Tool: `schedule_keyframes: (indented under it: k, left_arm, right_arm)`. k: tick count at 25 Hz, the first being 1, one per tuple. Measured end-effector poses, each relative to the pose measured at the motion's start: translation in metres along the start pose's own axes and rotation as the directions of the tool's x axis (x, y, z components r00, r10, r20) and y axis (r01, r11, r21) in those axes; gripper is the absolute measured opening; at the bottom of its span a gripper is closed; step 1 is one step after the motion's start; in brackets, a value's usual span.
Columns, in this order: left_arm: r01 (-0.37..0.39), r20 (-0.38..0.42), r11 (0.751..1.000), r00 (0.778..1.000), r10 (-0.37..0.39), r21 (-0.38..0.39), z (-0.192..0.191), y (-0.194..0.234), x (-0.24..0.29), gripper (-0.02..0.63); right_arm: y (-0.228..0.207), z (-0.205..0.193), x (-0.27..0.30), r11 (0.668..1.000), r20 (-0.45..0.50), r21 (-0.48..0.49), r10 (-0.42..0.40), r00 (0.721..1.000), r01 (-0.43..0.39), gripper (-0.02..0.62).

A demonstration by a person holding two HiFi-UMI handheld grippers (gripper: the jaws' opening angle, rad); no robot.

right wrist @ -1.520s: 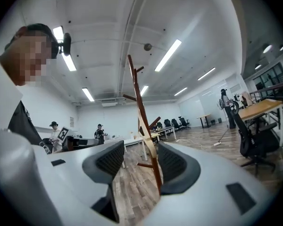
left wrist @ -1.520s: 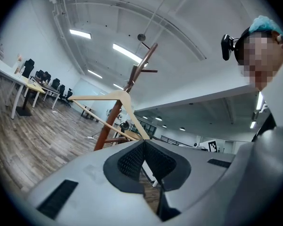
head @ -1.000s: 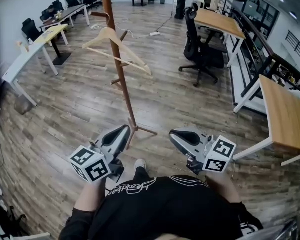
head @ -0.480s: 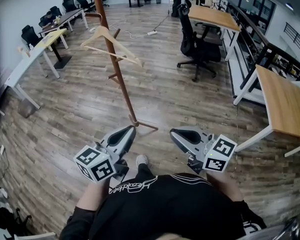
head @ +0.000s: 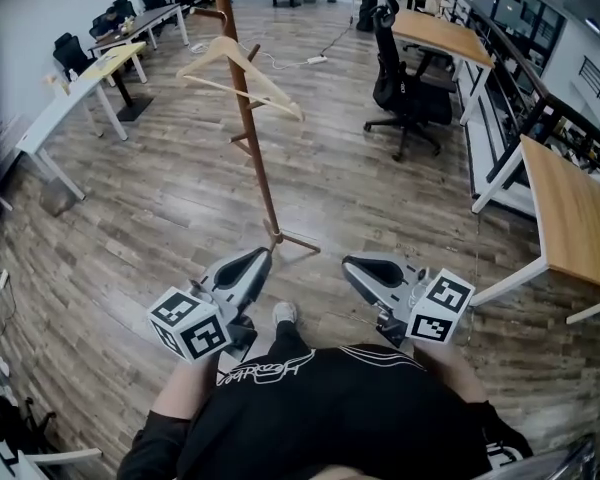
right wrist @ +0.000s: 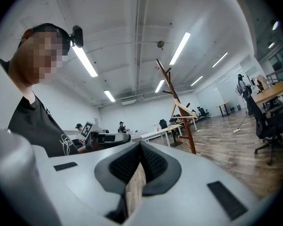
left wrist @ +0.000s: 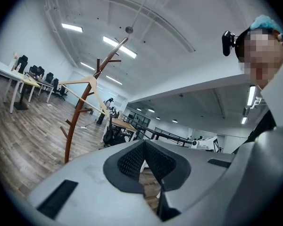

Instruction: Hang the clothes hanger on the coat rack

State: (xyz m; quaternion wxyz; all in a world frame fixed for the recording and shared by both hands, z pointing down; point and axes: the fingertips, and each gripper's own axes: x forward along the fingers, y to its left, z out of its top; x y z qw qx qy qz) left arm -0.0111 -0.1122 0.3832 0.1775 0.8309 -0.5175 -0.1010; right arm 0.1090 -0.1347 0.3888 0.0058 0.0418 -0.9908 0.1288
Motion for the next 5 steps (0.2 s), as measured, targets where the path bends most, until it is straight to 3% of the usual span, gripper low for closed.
schedule_keyframes:
  k: [5]
  left_arm:
    - [-0.01, 0.008, 1.0, 1.0, 0.01, -0.007, -0.001, 0.01, -0.015, 0.008]
  right_arm:
    - [0.007, -0.006, 0.013, 1.0, -0.011, -0.002, 0.006, 1.0, -0.006, 0.038]
